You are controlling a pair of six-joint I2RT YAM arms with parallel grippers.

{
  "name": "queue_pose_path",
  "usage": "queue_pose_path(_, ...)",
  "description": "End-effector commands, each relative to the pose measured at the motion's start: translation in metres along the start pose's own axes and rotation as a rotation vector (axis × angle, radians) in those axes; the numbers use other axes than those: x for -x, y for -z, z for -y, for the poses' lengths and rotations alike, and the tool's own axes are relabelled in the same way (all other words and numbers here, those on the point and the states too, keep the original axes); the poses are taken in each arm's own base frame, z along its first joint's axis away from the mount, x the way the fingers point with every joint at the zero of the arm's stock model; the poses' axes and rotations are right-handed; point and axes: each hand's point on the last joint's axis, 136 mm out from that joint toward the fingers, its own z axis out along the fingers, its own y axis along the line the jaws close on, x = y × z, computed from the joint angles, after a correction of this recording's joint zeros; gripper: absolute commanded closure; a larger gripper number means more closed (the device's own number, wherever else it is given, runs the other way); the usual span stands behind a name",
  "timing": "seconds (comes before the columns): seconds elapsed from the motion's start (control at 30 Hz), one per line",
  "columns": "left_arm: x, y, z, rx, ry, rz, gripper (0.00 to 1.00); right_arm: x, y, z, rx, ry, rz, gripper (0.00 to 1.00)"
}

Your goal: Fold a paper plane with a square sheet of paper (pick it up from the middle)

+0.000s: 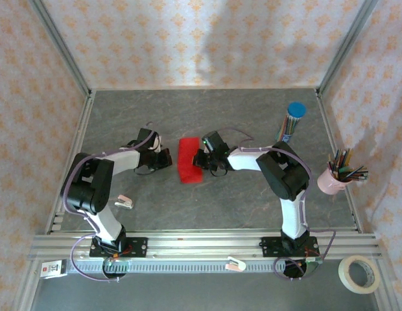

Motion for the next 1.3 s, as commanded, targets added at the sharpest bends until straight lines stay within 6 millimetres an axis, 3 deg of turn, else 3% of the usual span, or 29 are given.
queue_pose_path(0.0, 0.014, 0.014, 0.047, -0.197, -0.02, 0.053, 1.0, -0.077, 0.002, 0.151, -0.522, -0.08, -0.205, 0.97)
queue_pose_path(0.17, 0.008, 0.005, 0.078, -0.288, -0.036, 0.027, 1.0, -0.076, 0.001, 0.148, -0.509, -0.078, -0.205, 0.97)
queue_pose_path(0.4, 0.001, -0.027, 0.073, -0.249, -0.012, -0.035, 1.0, -0.079, 0.001, 0.152, -0.518, -0.078, -0.214, 0.97)
queue_pose_path(0.53, -0.003, -0.037, 0.055, -0.187, 0.01, -0.048, 1.0, -0.081, 0.001, 0.154, -0.526, -0.08, -0.216, 0.97)
queue_pose_path(0.7, -0.006, -0.045, 0.005, -0.132, 0.113, -0.02, 1.0, -0.082, 0.002, 0.162, -0.564, -0.077, -0.22, 0.97)
queue_pose_path(0.77, -0.002, -0.043, -0.011, -0.11, 0.145, -0.005, 1.0, -0.081, 0.004, 0.165, -0.584, -0.073, -0.213, 0.97)
queue_pose_path(0.9, 0.019, -0.026, -0.018, -0.074, 0.135, 0.058, 1.0, -0.08, 0.005, 0.166, -0.585, -0.071, -0.21, 0.97)
queue_pose_path(1.0, 0.038, -0.009, -0.006, -0.107, 0.112, 0.121, 1.0, -0.078, 0.004, 0.164, -0.578, -0.072, -0.206, 0.97)
queue_pose_path(1.07, 0.043, 0.001, 0.016, -0.189, 0.092, 0.141, 1.0, -0.077, 0.003, 0.162, -0.572, -0.076, -0.205, 0.97)
queue_pose_path(1.17, 0.039, 0.008, 0.051, -0.293, 0.058, 0.147, 1.0, -0.075, 0.002, 0.159, -0.563, -0.076, -0.199, 0.97)
queue_pose_path(1.27, 0.03, 0.0, 0.069, -0.31, 0.037, 0.123, 1.0, -0.075, 0.001, 0.159, -0.56, -0.077, -0.201, 0.97)
